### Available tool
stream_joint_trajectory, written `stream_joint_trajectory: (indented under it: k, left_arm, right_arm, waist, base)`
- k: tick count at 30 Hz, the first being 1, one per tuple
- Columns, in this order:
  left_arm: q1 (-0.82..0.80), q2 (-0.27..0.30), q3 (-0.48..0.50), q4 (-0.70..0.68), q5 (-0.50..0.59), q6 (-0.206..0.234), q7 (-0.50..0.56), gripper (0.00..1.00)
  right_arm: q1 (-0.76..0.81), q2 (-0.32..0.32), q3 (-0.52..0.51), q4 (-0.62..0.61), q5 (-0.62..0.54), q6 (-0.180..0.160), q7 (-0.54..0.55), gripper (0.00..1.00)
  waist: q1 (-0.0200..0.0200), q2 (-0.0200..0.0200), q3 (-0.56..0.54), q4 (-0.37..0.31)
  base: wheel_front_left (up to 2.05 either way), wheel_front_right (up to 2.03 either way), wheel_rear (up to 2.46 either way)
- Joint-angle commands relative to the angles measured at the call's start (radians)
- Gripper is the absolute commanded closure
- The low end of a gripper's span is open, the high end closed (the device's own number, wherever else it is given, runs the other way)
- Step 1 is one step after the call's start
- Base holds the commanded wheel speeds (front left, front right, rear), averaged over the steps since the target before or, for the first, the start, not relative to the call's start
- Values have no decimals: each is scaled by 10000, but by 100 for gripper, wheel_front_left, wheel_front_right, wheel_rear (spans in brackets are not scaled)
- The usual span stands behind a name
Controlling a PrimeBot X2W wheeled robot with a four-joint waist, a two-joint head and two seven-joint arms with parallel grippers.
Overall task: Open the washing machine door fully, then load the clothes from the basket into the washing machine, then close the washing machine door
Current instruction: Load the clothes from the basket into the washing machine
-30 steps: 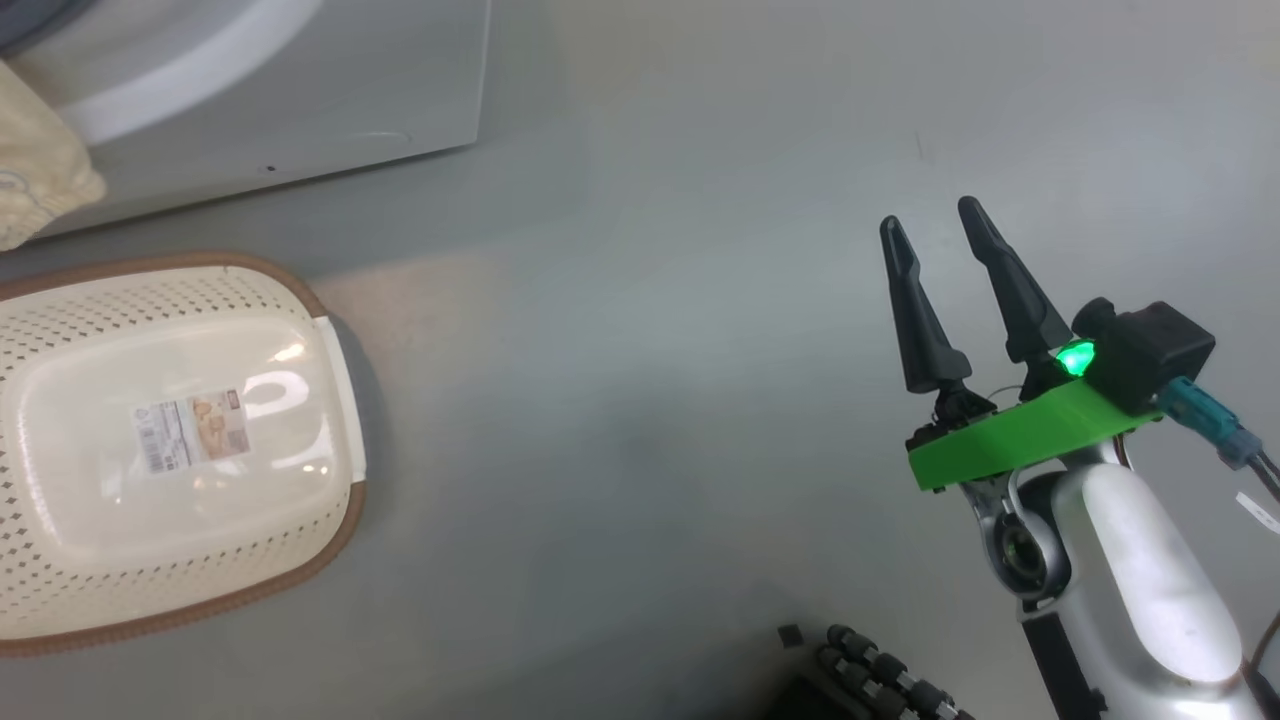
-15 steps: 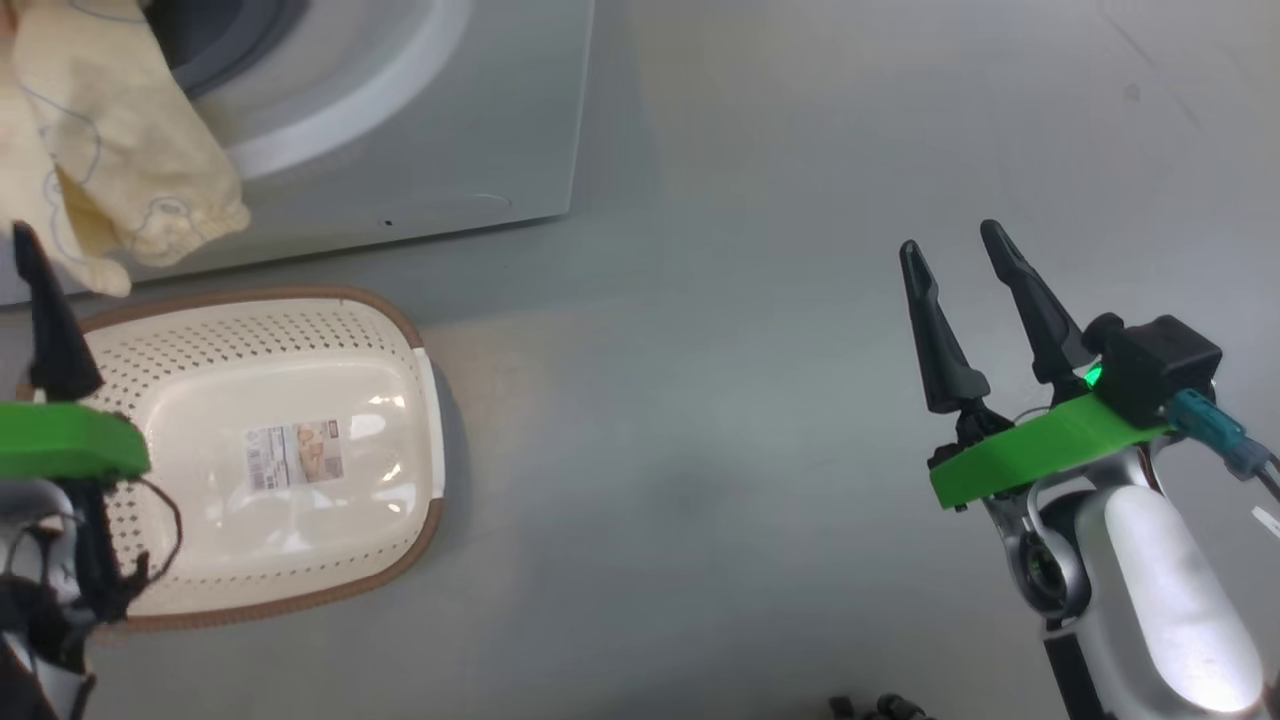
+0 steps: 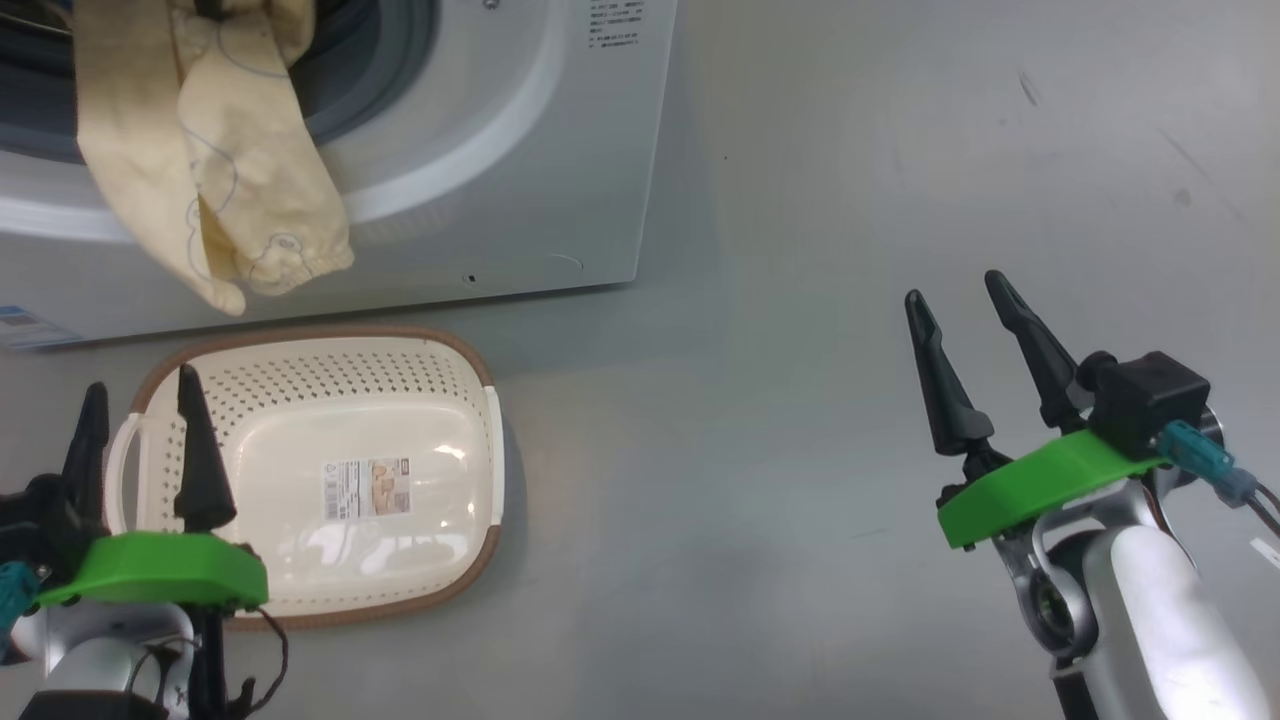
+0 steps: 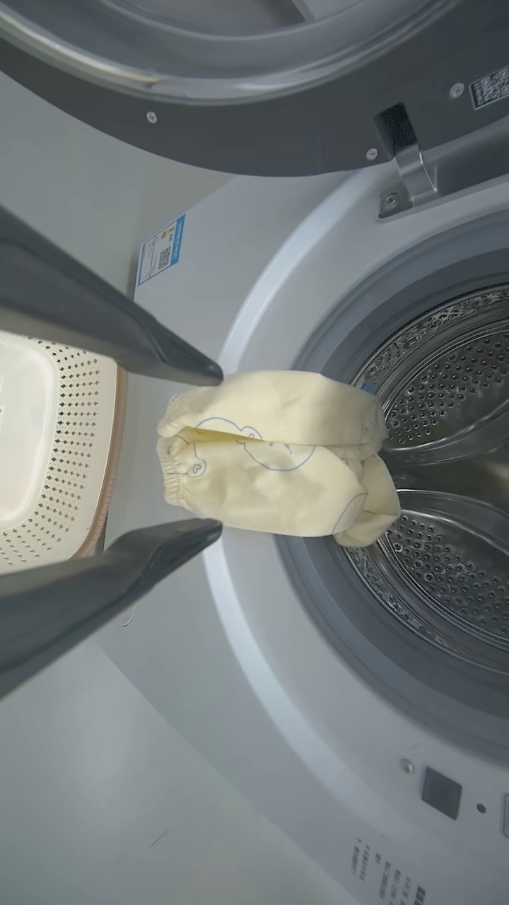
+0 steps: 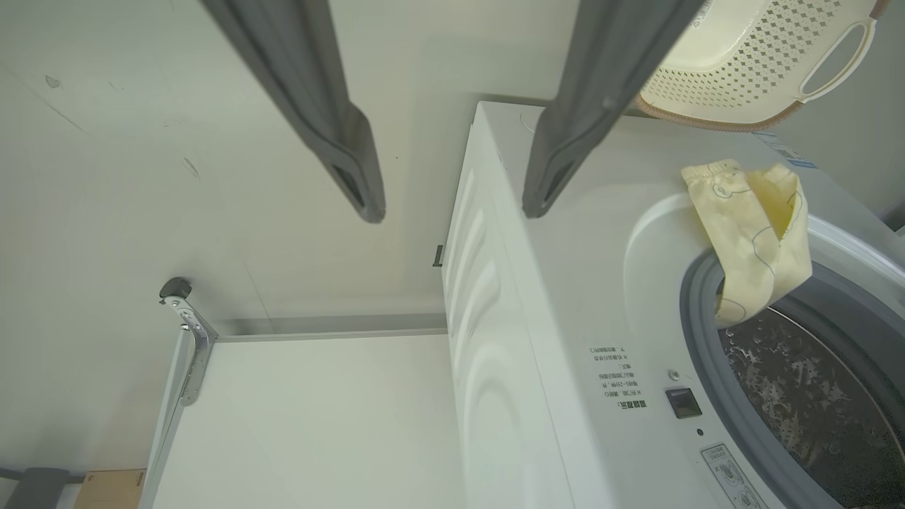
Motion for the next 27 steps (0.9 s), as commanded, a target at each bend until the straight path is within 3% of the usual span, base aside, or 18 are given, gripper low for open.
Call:
stream_joint_trajectory:
  k: [1, 12, 27]
  left_arm:
    - [-126, 240, 375, -327, 65, 721, -52, 0]
    - [399, -38, 81, -243, 38, 854, -70, 0]
    - [440, -95, -3, -95, -87, 875, -40, 0]
  right_arm:
    - [73, -77, 164, -346, -68, 17, 54, 0]
    - [609, -77, 93, -593, -125, 17, 335, 0]
    - [775, -77, 58, -836, -131, 17, 496, 0]
  waist:
    - [1, -1, -141, 62]
    - [1, -1, -798, 124]
    - [1, -1, -877, 128]
  base:
    - [0, 0, 0]
    - [0, 0, 0]
    - [0, 0, 0]
